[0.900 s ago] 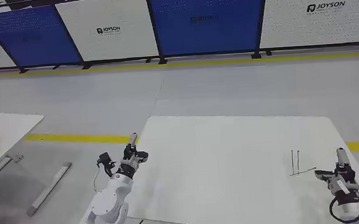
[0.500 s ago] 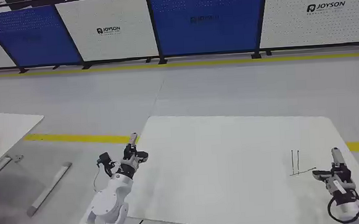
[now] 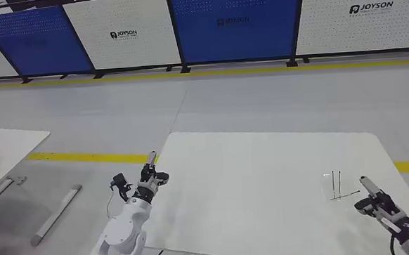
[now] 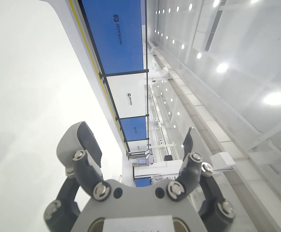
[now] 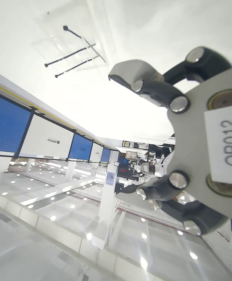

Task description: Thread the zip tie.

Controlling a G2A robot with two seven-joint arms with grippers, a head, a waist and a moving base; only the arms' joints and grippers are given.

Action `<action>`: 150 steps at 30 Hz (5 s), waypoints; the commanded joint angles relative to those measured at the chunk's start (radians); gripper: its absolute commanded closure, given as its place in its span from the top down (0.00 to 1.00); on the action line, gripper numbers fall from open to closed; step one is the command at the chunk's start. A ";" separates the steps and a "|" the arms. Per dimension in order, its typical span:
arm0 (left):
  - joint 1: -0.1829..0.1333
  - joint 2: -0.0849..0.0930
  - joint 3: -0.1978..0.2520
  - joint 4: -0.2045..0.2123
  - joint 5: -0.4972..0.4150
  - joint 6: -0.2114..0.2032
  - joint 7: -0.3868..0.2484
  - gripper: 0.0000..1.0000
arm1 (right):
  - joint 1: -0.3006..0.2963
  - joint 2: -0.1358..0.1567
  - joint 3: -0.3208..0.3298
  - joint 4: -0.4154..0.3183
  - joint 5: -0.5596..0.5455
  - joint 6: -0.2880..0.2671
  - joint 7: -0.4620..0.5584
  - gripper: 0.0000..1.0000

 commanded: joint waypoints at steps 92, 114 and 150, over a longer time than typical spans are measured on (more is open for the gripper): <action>0.000 0.000 0.000 0.000 0.000 0.000 0.000 1.00 | 0.979 0.198 -0.624 0.690 -0.248 0.252 0.823 1.00; 0.000 0.000 0.000 0.000 0.000 0.000 0.000 1.00 | 0.975 0.230 -0.589 0.749 -0.340 0.020 0.790 1.00; 0.000 0.000 0.000 0.000 0.000 0.000 0.000 1.00 | 1.083 0.188 -0.778 0.993 -0.298 -0.098 0.823 1.00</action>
